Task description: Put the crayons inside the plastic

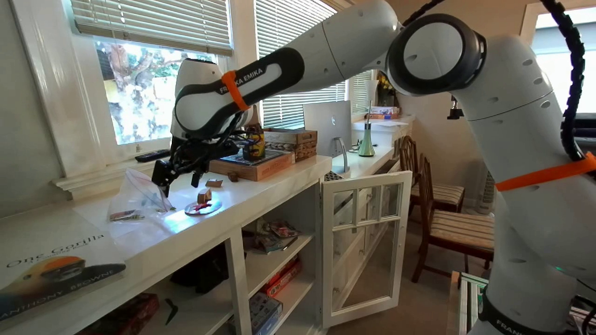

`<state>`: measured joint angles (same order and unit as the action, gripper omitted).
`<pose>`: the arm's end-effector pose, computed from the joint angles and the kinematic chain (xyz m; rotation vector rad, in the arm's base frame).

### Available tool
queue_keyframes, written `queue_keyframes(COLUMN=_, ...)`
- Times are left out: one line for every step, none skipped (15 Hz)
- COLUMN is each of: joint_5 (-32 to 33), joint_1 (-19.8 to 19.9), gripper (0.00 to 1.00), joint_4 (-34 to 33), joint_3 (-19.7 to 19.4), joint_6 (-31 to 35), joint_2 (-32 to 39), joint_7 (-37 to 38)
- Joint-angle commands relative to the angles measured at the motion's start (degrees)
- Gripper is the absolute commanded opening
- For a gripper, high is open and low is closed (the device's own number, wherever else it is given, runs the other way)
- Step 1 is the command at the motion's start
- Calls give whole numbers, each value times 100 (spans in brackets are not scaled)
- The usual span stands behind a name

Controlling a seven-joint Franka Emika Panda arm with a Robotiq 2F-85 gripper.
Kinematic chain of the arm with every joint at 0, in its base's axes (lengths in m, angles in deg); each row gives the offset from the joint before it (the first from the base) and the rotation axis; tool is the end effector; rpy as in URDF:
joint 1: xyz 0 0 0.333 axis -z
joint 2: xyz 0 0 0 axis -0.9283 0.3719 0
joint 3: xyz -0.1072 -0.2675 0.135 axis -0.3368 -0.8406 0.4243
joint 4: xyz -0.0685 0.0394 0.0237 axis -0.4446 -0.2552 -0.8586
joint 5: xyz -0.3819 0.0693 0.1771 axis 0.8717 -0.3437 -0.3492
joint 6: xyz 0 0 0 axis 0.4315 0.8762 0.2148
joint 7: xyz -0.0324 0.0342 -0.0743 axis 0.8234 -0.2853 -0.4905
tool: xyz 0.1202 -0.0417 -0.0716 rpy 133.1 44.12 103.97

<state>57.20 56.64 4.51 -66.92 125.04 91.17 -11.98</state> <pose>0.7435 0.2022 0.4007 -3.0154 -0.1777 -0.5894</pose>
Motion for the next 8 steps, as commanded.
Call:
queue_keyframes(joint_5=229, joint_1=-148, gripper=100, joint_4=32, joint_3=-113, joint_6=442, joint_2=137, joint_7=135)
queue_keyframes(joint_5=263, joint_1=-166, gripper=100, joint_4=40, joint_3=-124, joint_6=551, joint_2=169, joint_7=116)
queue_keyframes(joint_5=290, joint_1=-182, gripper=100, joint_4=43, joint_3=-133, joint_6=643, joint_2=197, joint_7=98)
queue_keyframes(joint_5=317, joint_1=-195, gripper=100, joint_4=50, joint_3=-141, joint_6=740, joint_2=221, joint_7=73)
queue_keyframes(joint_5=348, joint_1=-216, gripper=100, joint_4=50, joint_3=-155, joint_6=811, joint_2=244, joint_7=89)
queue_keyframes(joint_5=361, joint_1=-226, gripper=100, joint_4=55, joint_3=-167, joint_6=890, joint_2=269, joint_7=102)
queue_keyframes(joint_5=386, joint_1=-252, gripper=100, joint_4=46, joint_3=-204, joint_6=913, joint_2=294, joint_7=171)
queue_keyframes(joint_5=380, joint_1=-270, gripper=100, joint_4=31, joint_3=-237, joint_6=918, joint_2=314, joint_7=259)
